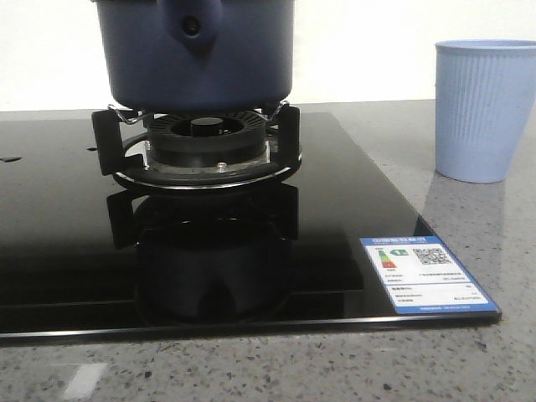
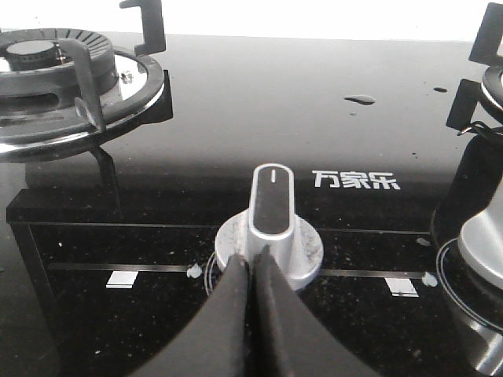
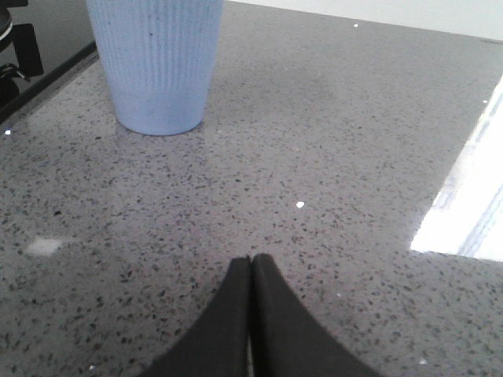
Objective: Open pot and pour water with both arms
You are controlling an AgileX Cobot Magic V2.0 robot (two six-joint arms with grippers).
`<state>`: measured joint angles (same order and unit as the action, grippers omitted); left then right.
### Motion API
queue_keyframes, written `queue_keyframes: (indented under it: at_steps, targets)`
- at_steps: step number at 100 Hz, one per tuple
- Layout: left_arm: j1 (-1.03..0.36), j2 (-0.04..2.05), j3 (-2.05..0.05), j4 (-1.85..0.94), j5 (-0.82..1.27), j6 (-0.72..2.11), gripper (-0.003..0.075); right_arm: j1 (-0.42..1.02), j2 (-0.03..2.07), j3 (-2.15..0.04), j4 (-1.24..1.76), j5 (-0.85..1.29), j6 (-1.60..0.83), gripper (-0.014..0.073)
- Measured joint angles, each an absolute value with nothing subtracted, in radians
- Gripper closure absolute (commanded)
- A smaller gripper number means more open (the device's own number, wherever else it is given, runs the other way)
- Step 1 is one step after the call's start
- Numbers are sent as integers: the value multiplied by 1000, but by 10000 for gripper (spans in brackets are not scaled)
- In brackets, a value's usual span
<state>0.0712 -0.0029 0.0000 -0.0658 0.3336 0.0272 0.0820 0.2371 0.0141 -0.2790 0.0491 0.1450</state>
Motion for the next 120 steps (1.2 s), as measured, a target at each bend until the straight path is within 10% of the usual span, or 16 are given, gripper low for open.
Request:
queue_keyframes:
  at_steps: [120]
  targets:
    - [71,-3,0,-66,334,25,740,76,-10,14,-261,328,154,667]
